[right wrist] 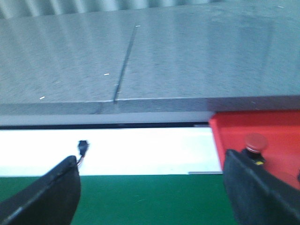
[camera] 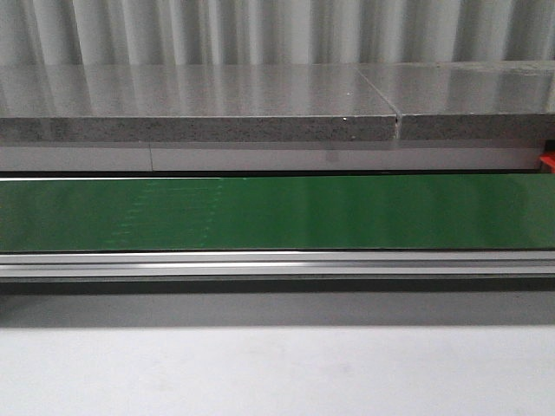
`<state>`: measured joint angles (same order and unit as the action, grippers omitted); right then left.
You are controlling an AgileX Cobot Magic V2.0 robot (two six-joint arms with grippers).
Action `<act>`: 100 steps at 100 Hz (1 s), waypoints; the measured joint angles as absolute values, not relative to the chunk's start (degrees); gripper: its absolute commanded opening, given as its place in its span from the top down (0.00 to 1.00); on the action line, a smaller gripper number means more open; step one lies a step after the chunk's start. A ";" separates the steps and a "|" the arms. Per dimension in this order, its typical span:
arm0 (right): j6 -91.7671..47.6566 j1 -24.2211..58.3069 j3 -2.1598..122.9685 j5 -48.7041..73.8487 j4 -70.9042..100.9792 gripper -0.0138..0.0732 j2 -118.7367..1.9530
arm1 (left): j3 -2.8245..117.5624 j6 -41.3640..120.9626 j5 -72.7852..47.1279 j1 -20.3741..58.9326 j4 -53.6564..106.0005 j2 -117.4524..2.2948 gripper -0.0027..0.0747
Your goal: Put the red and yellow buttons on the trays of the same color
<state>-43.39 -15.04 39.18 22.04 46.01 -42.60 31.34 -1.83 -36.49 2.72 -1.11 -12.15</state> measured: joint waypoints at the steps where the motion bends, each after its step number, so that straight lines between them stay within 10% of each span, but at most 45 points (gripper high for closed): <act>1: -43.53 -14.85 39.18 22.21 45.89 0.14 -42.48 | 31.34 -1.83 -36.49 2.72 -1.11 -12.15 0.99; 30: -44.87 -10.51 37.79 26.03 44.61 0.20 -35.50 | 31.34 -1.83 -36.49 2.72 -1.11 -12.15 0.99; 68: -44.96 -9.94 34.21 28.58 44.13 0.92 -30.12 | 31.34 -1.83 -36.49 2.72 -1.11 -12.15 0.99; 100: -45.18 -9.94 33.06 29.74 44.00 0.92 -29.99 | 31.34 -1.83 -36.49 2.72 -1.11 -12.15 0.99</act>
